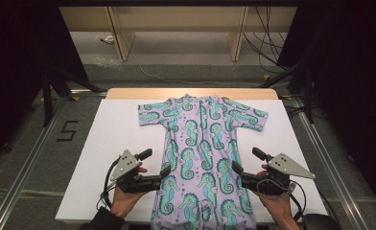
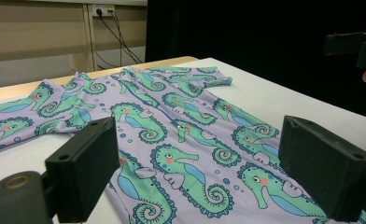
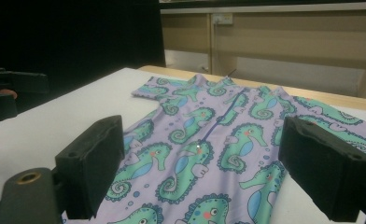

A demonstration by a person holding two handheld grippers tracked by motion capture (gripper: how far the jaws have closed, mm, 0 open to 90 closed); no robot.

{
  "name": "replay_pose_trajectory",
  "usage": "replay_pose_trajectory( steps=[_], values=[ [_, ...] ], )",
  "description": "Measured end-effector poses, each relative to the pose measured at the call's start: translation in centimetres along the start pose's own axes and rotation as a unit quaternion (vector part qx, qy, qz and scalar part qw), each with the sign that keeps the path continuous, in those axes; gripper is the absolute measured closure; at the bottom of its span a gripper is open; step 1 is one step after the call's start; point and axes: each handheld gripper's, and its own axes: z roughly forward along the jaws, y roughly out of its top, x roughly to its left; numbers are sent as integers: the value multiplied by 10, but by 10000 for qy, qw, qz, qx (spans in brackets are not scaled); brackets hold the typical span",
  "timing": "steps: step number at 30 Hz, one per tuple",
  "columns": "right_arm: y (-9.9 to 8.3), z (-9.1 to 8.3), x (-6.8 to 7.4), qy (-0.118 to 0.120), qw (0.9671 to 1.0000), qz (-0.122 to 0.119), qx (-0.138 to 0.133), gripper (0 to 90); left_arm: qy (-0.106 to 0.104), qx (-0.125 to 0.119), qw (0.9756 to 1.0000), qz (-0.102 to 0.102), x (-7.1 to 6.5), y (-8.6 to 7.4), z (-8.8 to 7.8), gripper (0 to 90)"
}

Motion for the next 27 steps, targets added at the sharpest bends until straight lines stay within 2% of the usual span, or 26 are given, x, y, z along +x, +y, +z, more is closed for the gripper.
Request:
replay_pose_trajectory(
  steps=[23,25,27],
  values=[
    [0,-1,-1,15,10000,29,-32,160,67,109,9999,-6,1,-1,4,116],
    [0,-1,-1,14,10000,31,-34,160,80,114,9999,-28,2,-1,4,116],
    [0,0,-1,11,10000,28,-38,161,149,69,9998,-143,6,1,3,117]
  ],
)
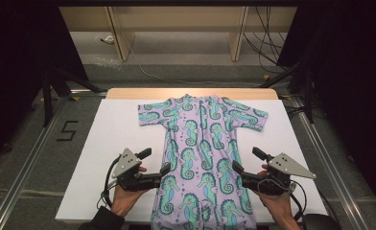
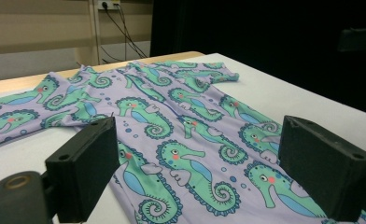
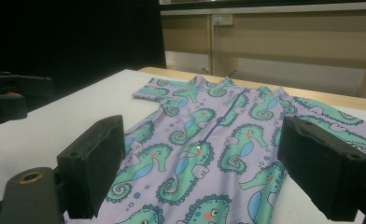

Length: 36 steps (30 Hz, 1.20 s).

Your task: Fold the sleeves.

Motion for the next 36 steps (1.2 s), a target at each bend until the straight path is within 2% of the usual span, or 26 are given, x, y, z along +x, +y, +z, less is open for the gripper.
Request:
replay_pose_trajectory(
  steps=[6,11,16,19,25,27,29,30,31,35,36],
  values=[
    [0,-1,1,40,10000,-1,1,163,201,64,9998,-26,7,2,1,118],
    [0,-1,3,57,10000,-21,-6,165,242,130,9996,-106,10,3,5,119],
    [0,-1,2,62,10000,-6,18,165,314,189,9993,-80,15,6,11,125],
    [0,-1,2,60,10000,-11,15,166,328,192,9991,-167,21,10,12,126],
    [0,-1,1,52,10000,10,23,167,395,303,9988,-20,29,19,15,126],
    [0,-1,1,58,10000,14,19,168,518,350,9980,-21,34,24,17,127],
    [0,0,0,64,10000,24,42,167,727,482,9962,-44,41,29,20,140],
    [-1,0,0,60,10000,26,59,168,727,482,9962,-44,41,29,20,143],
    [-1,0,0,56,10000,24,65,167,934,607,9937,-99,49,34,24,144],
    [-1,0,0,52,10000,14,67,168,1138,781,9902,-221,65,42,34,149],
    [-1,0,0,52,10000,14,67,168,1138,781,9902,-221,65,42,34,149]
  ],
)
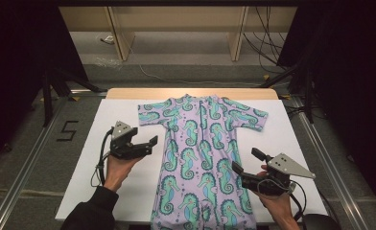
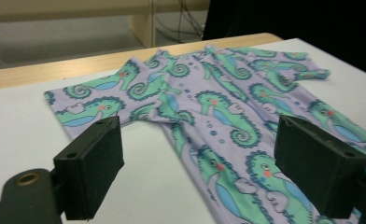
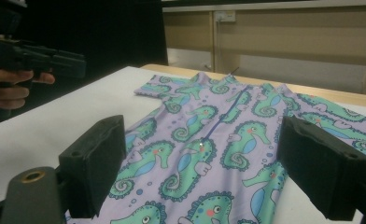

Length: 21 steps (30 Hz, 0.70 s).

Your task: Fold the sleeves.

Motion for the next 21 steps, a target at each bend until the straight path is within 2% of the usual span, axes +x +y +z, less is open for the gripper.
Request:
replay_pose_trajectory(
  steps=[1,6,7,8,9,10,11,12,13,16,18,21],
  values=[
    [0,0,0,5,10000,16,22,168,87,71,9999,43,4,3,6,149],
    [0,0,0,29,10000,21,34,168,225,290,9993,43,13,10,21,150],
    [0,0,0,40,10000,22,44,168,329,429,9985,39,17,14,30,150],
    [0,0,0,40,10000,22,44,168,329,429,9985,39,17,14,30,150],
    [0,0,-1,55,10000,30,46,168,402,566,9976,35,22,18,39,150],
    [0,0,-1,55,10000,30,46,168,402,566,9976,35,22,18,39,150],
    [-1,1,0,71,10000,28,60,168,484,697,9964,63,26,20,48,150],
    [-1,1,0,71,10000,28,60,168,484,697,9964,63,26,20,48,150],
    [-1,1,0,84,9999,25,66,168,545,808,9952,83,31,22,56,151],
    [-1,1,0,101,9999,24,88,168,609,894,9941,-22,40,24,64,151],
    [-1,2,0,107,9999,16,98,168,636,939,9935,-6,42,24,67,151],
    [-1,2,0,127,9999,20,112,169,795,1091,9908,-39,54,24,79,156]
  ],
)
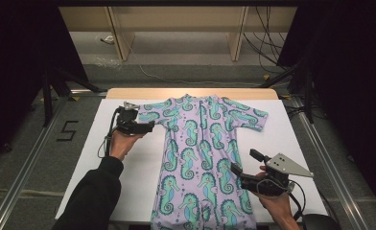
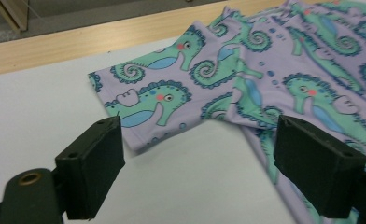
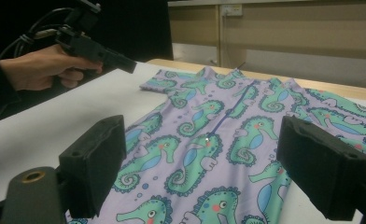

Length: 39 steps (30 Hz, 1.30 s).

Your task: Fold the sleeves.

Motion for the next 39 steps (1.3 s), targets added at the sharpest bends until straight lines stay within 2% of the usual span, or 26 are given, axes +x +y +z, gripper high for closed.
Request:
replay_pose_trajectory(
  steps=[4,9,12,15,16,24,27,28,33,35,39],
  values=[
    [0,0,1,20,10000,-14,4,170,93,122,9998,-144,12,5,14,160],
    [0,1,1,38,10000,-12,40,170,139,229,9995,-193,18,13,28,178],
    [0,1,1,33,10000,-8,18,172,77,467,9981,-406,26,17,41,176],
    [0,1,1,44,10000,-6,10,172,128,538,9976,-426,31,17,46,180],
    [0,1,1,55,10000,-10,18,172,55,609,9963,-598,35,18,50,180],
    [0,1,1,70,10000,-1,8,174,130,713,9959,-546,40,24,60,222],
    [0,1,1,81,10000,5,19,174,119,777,9952,-588,40,24,65,237],
    [0,2,2,99,9999,6,33,175,193,872,9947,-507,41,25,70,247],
    [0,2,2,117,9999,8,43,178,276,965,9939,-466,41,27,79,284],
    [0,2,1,114,9999,15,41,178,378,1075,9925,-438,44,28,84,287],
    [0,1,1,115,9999,19,19,181,434,1069,9918,-543,48,29,87,312]
  ],
)
